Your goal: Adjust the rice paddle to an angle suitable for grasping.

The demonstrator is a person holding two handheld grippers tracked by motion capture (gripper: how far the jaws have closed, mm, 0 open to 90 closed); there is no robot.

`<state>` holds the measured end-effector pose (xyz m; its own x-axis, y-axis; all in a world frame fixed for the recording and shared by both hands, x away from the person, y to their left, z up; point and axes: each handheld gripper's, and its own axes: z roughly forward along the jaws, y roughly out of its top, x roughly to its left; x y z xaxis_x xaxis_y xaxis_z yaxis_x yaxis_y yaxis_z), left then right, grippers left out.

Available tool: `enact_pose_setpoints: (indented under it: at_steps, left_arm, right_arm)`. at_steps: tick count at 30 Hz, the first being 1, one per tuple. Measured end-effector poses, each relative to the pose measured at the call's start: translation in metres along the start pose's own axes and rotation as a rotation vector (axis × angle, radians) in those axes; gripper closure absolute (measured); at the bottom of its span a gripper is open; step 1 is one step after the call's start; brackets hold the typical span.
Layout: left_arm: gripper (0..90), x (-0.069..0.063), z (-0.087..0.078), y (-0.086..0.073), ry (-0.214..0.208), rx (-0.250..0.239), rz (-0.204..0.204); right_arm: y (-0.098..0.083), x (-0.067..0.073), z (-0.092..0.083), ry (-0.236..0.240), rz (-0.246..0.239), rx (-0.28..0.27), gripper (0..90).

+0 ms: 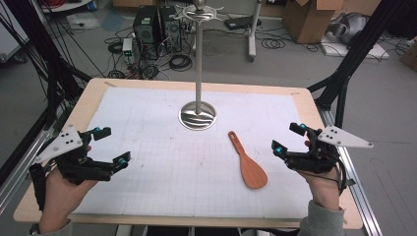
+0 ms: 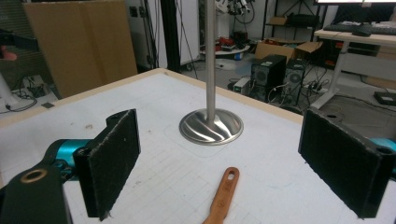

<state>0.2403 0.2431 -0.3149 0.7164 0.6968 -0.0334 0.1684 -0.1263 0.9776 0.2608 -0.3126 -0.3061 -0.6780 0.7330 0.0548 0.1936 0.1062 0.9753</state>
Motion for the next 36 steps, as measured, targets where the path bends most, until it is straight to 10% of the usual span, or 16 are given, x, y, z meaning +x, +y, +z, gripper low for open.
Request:
enact_pose_setpoints:
  at_steps: [14,28,36]
  left_arm:
    - [2.3,0.001,0.001,-0.002,0.004,0.014,-0.009]
    - [2.3,0.002,0.003,-0.006,-0.001,0.02,-0.024]
    - [2.3,0.001,0.004,-0.009,0.0,0.031,-0.027]
  right_arm:
    - [-0.009,-0.008,0.01,-0.028,0.039,0.062,14.6]
    - [-0.021,-0.008,0.02,-0.062,0.055,0.086,66.6]
    - [-0.026,-0.01,0.031,-0.047,0.05,0.14,79.9]
